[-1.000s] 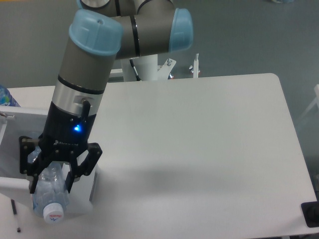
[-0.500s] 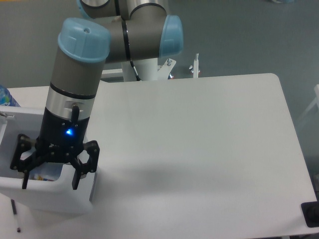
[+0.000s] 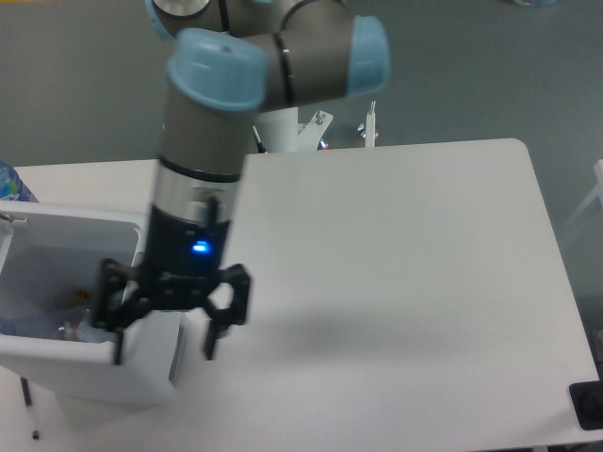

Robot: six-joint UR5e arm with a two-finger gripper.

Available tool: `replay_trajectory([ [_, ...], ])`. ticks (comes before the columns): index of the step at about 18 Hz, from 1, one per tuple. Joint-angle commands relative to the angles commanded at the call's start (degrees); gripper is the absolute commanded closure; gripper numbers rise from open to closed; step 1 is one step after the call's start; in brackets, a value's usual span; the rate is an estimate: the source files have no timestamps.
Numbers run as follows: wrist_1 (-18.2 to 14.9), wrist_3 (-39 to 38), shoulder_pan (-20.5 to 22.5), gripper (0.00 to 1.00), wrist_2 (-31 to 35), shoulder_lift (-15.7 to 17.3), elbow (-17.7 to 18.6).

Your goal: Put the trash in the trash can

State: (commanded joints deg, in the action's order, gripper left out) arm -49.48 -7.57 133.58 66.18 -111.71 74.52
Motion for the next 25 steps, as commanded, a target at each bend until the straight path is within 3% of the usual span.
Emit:
replay_trajectory([
  [10, -0.2, 22.2, 11.0, 0.00, 1.1, 0.4, 8.9],
  [16, -3.0, 35.6, 11.9, 0.00, 10.6, 0.6, 11.7],
  [18, -5.1, 43.4, 11.6, 0.00, 11.5, 1.2, 12.2],
  [22, -10.1, 61.1, 11.3, 0.00, 20.8, 1.0, 11.7],
  [25, -10.5, 64.9, 11.3, 0.00, 21.1, 0.5, 11.3],
])
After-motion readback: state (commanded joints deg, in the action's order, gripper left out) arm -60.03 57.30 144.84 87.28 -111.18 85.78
